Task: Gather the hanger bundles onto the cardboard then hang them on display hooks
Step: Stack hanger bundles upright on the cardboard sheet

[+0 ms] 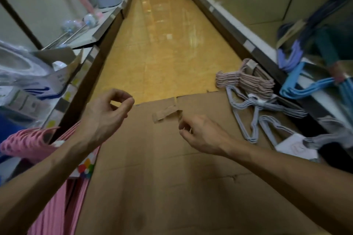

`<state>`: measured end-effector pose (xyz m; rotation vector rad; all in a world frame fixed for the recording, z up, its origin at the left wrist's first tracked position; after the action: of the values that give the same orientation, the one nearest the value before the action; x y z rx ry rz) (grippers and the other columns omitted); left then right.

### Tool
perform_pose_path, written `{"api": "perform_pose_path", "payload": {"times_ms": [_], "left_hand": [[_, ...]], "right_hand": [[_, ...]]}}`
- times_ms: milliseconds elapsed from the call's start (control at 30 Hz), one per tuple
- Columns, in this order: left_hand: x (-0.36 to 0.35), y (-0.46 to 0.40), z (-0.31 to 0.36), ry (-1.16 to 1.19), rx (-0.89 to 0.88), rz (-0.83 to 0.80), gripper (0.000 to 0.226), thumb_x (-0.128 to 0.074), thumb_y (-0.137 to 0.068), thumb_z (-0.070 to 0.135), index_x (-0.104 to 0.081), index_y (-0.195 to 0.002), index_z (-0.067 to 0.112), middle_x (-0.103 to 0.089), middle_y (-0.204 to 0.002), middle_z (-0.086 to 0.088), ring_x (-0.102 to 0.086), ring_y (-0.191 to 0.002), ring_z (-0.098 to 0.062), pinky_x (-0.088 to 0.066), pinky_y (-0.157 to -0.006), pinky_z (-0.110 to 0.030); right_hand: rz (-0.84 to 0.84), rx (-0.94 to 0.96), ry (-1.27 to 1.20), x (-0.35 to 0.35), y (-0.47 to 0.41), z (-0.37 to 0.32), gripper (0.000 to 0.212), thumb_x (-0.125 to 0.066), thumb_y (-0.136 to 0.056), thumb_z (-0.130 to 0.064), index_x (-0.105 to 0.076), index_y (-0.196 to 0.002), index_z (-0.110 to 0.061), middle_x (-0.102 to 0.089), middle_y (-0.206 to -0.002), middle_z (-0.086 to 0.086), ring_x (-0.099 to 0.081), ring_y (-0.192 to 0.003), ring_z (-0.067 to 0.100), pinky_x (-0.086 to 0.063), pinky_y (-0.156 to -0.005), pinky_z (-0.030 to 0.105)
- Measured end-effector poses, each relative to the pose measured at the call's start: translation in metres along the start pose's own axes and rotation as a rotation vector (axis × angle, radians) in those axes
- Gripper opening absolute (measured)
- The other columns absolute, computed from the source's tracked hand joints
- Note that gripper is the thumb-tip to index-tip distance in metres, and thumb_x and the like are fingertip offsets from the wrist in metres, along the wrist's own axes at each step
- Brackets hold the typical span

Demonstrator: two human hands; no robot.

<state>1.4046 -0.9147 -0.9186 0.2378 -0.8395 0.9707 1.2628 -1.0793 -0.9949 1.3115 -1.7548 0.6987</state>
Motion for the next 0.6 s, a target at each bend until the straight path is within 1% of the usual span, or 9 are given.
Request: {"api": "perform_pose_path", "payload": {"times_ms": [33, 100, 200, 267, 333, 433, 500, 600], "left_hand": [[-0.010, -0.003, 0.009, 0.025, -0.015, -0.013, 0.019, -0.056, -0.095, 0.044, -0.062, -0.109, 0.031, -0.062, -0.104, 0.014, -0.066, -0.087, -0.010, -0.057, -0.072, -0.037], [-0.030, -0.009, 0.028, 0.064, -0.036, -0.055, 0.020, -0.056, -0.095, 0.046, -0.061, -0.109, 0.034, -0.063, -0.106, 0.014, -0.066, -0.089, -0.008, -0.058, -0.074, -0.037], [-0.062, -0.014, 0.056, 0.140, -0.067, -0.123, 0.013, -0.057, -0.094, 0.045, -0.059, -0.105, 0.038, -0.061, -0.106, 0.017, -0.066, -0.089, -0.007, -0.059, -0.077, -0.039], [-0.083, -0.015, 0.075, 0.200, -0.086, -0.153, 0.007, -0.058, -0.094, 0.043, -0.060, -0.100, 0.039, -0.063, -0.103, 0.017, -0.067, -0.084, -0.004, -0.059, -0.078, -0.041], [-0.105, -0.014, 0.094, 0.250, -0.099, -0.192, 0.006, -0.059, -0.094, 0.042, -0.062, -0.098, 0.038, -0.065, -0.101, 0.015, -0.068, -0.078, -0.001, -0.059, -0.077, -0.041], [-0.137, -0.010, 0.125, 0.343, -0.132, -0.257, 0.010, -0.060, -0.095, 0.037, -0.064, -0.101, 0.031, -0.066, -0.102, 0.010, -0.069, -0.080, -0.007, -0.056, -0.069, -0.033], [-0.156, -0.006, 0.145, 0.385, -0.149, -0.293, 0.008, -0.060, -0.095, 0.035, -0.063, -0.100, 0.031, -0.066, -0.101, 0.006, -0.068, -0.080, -0.009, -0.054, -0.064, -0.029], [-0.183, 0.001, 0.174, 0.468, -0.167, -0.342, 0.007, -0.062, -0.095, 0.032, -0.066, -0.098, 0.027, -0.067, -0.100, -0.002, -0.069, -0.078, -0.015, -0.056, -0.064, -0.035]], "right_hand": [[0.017, -0.017, 0.008, 0.009, 0.005, 0.010, 0.021, -0.051, -0.097, -0.031, -0.065, -0.107, -0.019, -0.067, -0.107, 0.001, -0.061, -0.097, 0.021, -0.053, -0.084, 0.042], [0.049, -0.042, 0.027, 0.025, 0.016, 0.030, 0.020, -0.051, -0.097, -0.031, -0.065, -0.106, -0.020, -0.067, -0.105, 0.001, -0.061, -0.096, 0.021, -0.053, -0.083, 0.043], [0.084, -0.089, 0.047, 0.049, 0.037, 0.057, 0.019, -0.052, -0.098, -0.030, -0.065, -0.106, -0.018, -0.067, -0.104, 0.001, -0.060, -0.095, 0.020, -0.053, -0.082, 0.042], [0.112, -0.123, 0.061, 0.064, 0.053, 0.073, 0.019, -0.052, -0.098, -0.029, -0.065, -0.106, -0.018, -0.067, -0.105, 0.001, -0.060, -0.095, 0.019, -0.052, -0.083, 0.042], [0.146, -0.151, 0.079, 0.079, 0.070, 0.089, 0.018, -0.052, -0.097, -0.030, -0.065, -0.104, -0.019, -0.066, -0.103, -0.001, -0.060, -0.094, 0.018, -0.052, -0.083, 0.043], [0.190, -0.199, 0.094, 0.100, 0.097, 0.112, 0.014, -0.052, -0.096, -0.029, -0.063, -0.099, -0.021, -0.064, -0.100, -0.002, -0.059, -0.092, 0.017, -0.052, -0.082, 0.042], [0.214, -0.242, 0.114, 0.113, 0.115, 0.128, 0.016, -0.051, -0.096, -0.030, -0.063, -0.100, -0.020, -0.065, -0.100, 0.000, -0.060, -0.094, 0.019, -0.051, -0.083, 0.043], [0.249, -0.303, 0.118, 0.131, 0.141, 0.150, 0.017, -0.051, -0.095, -0.031, -0.063, -0.100, -0.020, -0.064, -0.100, 0.000, -0.059, -0.094, 0.020, -0.051, -0.083, 0.044]]}}
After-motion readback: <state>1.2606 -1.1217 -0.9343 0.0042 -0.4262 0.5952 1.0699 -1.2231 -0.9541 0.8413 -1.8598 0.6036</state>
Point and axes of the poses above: each hand's wrist, its own y-axis away from the middle knuckle, its own x-axis out of the back of the hand, z = x × y, the point moved 9 cm from there along -y, towards the middle knuckle
